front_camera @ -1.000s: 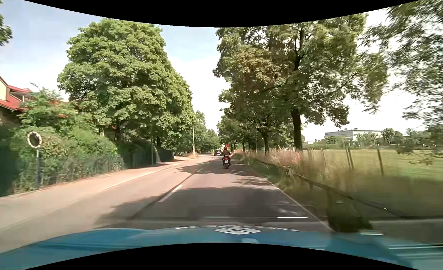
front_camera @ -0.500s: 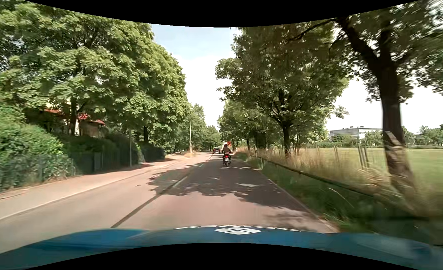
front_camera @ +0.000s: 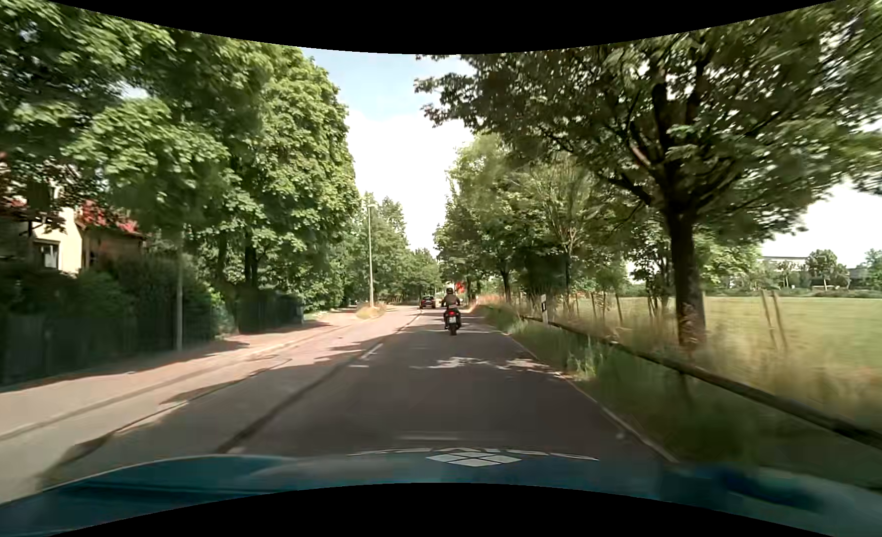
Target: Follow the waypoints while adhering to traffic rules and regulations
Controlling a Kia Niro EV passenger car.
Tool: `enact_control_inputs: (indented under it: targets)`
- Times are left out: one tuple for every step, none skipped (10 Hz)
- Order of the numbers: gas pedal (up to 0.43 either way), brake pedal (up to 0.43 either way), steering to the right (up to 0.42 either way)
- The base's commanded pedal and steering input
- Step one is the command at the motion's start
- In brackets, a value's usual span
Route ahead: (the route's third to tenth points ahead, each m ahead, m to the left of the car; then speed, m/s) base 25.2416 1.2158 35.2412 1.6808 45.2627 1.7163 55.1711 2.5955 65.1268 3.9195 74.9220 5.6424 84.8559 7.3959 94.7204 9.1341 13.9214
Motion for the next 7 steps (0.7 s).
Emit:
enact_control_inputs:
  targets:
    - [0.0,0.0,-0.009]
    - [0.0,0.0,-0.009]
    - [0.0,0.0,-0.009]
    - [0.0,0.0,-0.009]
    - [0.0,0.0,-0.009]
    - [0.0,0.0,-0.009]
    - [0.0,0.0,-0.009]
